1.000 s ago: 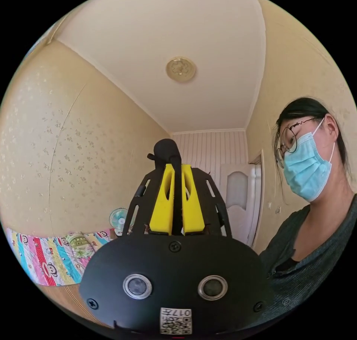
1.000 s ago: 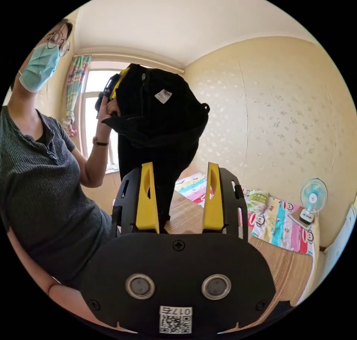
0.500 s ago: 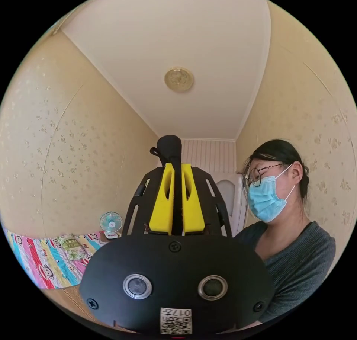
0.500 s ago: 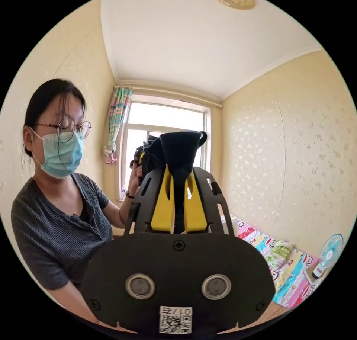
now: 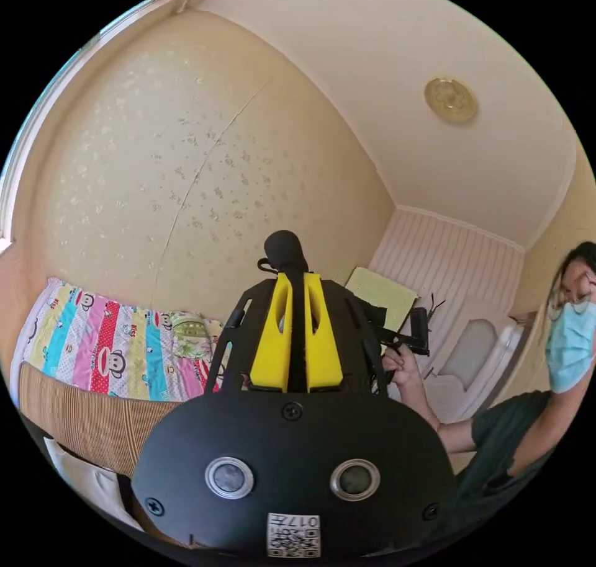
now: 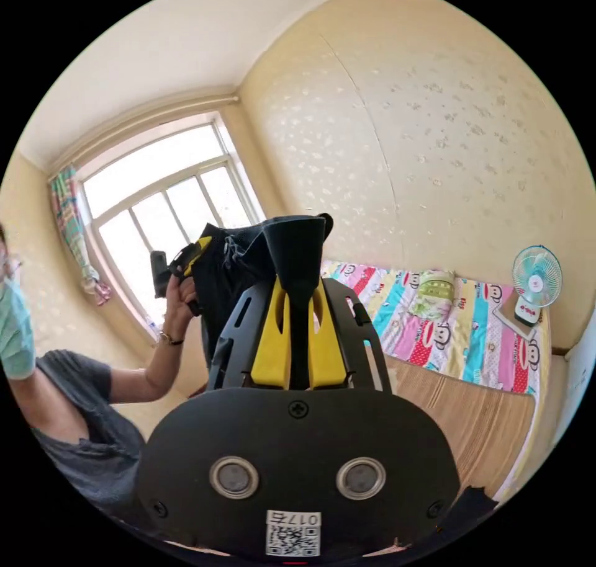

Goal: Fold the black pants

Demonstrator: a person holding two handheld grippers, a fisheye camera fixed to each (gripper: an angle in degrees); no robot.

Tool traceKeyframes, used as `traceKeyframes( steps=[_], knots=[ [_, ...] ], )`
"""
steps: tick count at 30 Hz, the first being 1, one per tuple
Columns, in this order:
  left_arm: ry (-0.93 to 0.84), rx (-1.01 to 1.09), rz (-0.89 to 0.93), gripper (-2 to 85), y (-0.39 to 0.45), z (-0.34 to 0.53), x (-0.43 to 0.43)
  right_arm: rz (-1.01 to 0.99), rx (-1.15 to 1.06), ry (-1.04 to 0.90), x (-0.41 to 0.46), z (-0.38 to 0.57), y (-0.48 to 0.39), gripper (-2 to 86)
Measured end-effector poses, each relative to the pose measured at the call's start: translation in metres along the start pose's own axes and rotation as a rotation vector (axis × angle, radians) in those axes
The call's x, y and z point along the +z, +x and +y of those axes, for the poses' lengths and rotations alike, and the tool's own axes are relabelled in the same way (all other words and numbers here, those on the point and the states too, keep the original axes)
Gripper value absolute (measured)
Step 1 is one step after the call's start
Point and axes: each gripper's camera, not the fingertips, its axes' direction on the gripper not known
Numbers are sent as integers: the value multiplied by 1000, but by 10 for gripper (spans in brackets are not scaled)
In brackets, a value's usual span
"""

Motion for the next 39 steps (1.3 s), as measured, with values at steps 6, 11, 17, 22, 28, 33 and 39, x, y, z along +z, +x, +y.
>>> traceKeyframes(
  steps=[6,11,17,22,28,33,39],
  knots=[
    [-247,-344,-408,71,-235,-11,179,194,305,-185,170,-9,211,63],
    [-580,-288,-551,73,-355,164,171,66,393,-422,249,182,272,72],
    [-997,-606,-513,104,-460,440,86,-63,669,-785,292,479,310,85],
    [-1121,-702,-466,127,-457,550,37,-140,712,-874,288,591,287,106],
    [-1192,-593,-527,29,-457,566,17,-221,729,-831,277,628,268,76],
    [-1073,-668,-235,0,-476,547,-29,-317,663,-888,253,657,265,28],
    [-1055,-1087,-611,86,-511,574,-157,-311,861,-855,191,689,284,18]
  ],
)
